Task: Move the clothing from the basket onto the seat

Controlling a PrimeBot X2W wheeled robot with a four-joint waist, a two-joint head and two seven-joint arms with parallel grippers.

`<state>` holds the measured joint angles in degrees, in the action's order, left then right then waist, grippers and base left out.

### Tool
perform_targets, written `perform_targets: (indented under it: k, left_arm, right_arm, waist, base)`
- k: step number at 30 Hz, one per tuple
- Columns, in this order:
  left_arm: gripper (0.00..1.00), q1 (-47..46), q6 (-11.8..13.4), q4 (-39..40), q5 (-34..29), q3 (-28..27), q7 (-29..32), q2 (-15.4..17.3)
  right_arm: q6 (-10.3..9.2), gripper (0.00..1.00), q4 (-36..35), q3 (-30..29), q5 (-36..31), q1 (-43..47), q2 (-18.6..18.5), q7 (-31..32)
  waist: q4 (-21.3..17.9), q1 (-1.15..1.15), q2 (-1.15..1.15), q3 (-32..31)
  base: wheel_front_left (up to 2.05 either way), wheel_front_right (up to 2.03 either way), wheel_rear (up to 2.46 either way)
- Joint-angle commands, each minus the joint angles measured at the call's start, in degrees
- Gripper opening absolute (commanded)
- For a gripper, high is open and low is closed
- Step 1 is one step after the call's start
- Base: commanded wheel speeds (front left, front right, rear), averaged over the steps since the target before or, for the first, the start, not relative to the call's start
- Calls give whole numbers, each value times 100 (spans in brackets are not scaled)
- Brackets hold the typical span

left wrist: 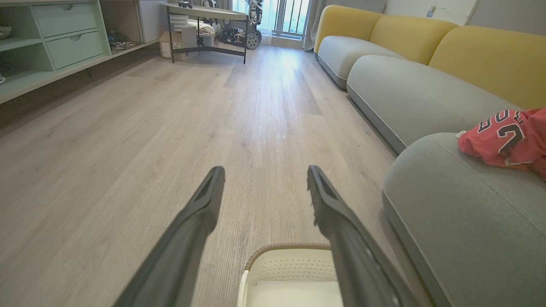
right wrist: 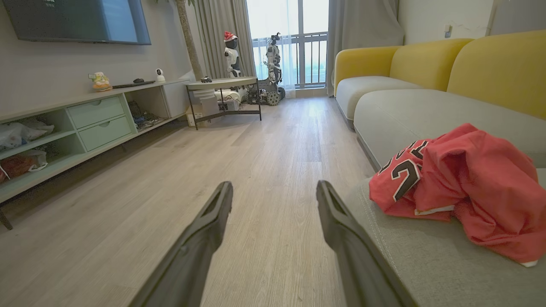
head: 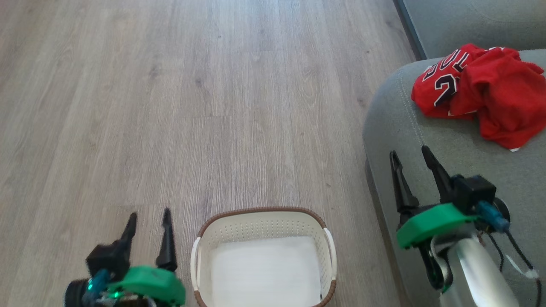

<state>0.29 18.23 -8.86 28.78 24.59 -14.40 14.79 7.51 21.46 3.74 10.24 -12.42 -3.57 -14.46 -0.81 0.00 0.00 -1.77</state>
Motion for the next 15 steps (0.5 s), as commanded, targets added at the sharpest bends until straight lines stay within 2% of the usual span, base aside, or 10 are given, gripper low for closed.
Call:
perform_targets:
  k: [1, 6, 15]
  left_arm:
    - [100, -110, 39, 270, -81, -346, -60, 148]
    - [100, 322, -1, 574, -256, -722, -60, 77]
    - [100, 751, -255, 699, -567, -1204, -60, -128]
  right_arm:
    - [-2, 100, -291, 137, 2, -70, 67, -53]
    - [-2, 100, -644, 77, -25, 299, 68, -53]
    - [-2, 100, -938, -142, 81, 820, 68, -53]
  waist:
    - [-4, 0, 0, -13]
    - [5, 0, 0, -37]
    - [68, 0, 0, -37]
  base:
    - [0, 0, 0]
    - [0, 0, 0]
    - [0, 0, 0]
